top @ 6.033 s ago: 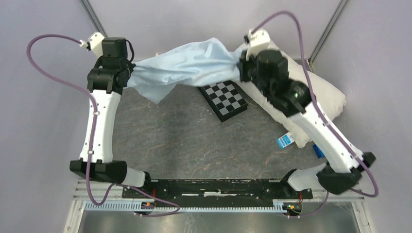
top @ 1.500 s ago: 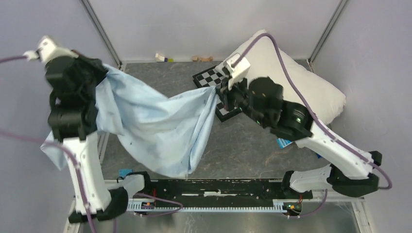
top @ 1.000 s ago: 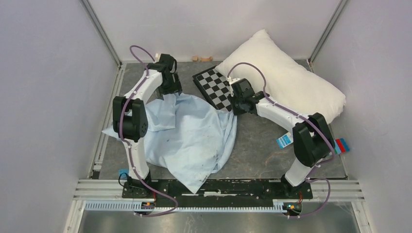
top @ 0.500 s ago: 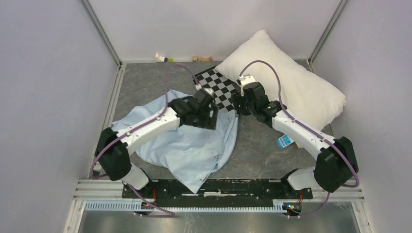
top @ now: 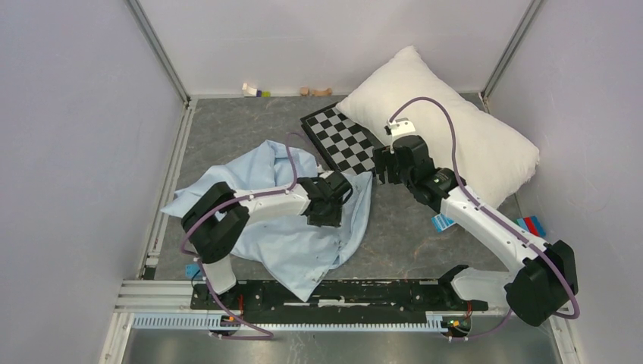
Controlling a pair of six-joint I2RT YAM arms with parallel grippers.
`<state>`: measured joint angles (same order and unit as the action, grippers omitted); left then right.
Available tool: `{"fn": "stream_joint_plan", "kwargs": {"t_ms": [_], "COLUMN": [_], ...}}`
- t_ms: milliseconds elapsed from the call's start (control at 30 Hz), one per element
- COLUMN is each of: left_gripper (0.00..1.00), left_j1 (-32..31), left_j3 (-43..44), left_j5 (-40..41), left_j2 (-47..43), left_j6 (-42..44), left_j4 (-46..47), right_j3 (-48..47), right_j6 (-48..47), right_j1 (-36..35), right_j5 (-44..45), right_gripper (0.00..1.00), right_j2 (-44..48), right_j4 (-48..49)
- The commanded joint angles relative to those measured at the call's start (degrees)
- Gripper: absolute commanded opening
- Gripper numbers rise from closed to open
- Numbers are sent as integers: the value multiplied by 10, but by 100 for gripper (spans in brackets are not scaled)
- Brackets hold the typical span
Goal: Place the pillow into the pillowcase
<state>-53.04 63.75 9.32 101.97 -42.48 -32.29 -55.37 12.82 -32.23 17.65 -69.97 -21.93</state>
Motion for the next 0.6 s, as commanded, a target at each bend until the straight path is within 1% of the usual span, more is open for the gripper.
{"fn": "stream_joint_plan", "kwargs": {"t_ms": [0,67,133,167,200,267,333,467,567], "left_gripper": [49,29,18,15,14,7,5,3,3], "left_j1": [64,107,147,164,186,231,273,331,367], "left_j3": [-58,-75,-80,-77,-74,-64,-45,-1,18], "left_j5": [23,19,25,33,41,51,67,95,108], "left_j2": [9,8,4,1,-4,-12,-16,-11,-10], "left_j6": [-66,-64,-53,-46,-38,-15,11,62,85], "left_j4": [35,38,30,22,11,-5,-25,-65,-82], "right_j3": [6,3,0,-3,-6,-15,-23,-40,-53], "right_j6": [7,4,2,0,-1,-4,-10,-23,-35], "right_j1": [1,1,1,1,1,1,0,1,1], "right_j5": [6,0,-4,-4,-6,-10,-9,-1,15], "right_gripper": [82,81,81,80,80,80,80,80,83], "right_j2": [16,15,11,8,4,-4,-13,-34,-50], "right_j4": [0,3,6,7,8,10,11,9,7]}}
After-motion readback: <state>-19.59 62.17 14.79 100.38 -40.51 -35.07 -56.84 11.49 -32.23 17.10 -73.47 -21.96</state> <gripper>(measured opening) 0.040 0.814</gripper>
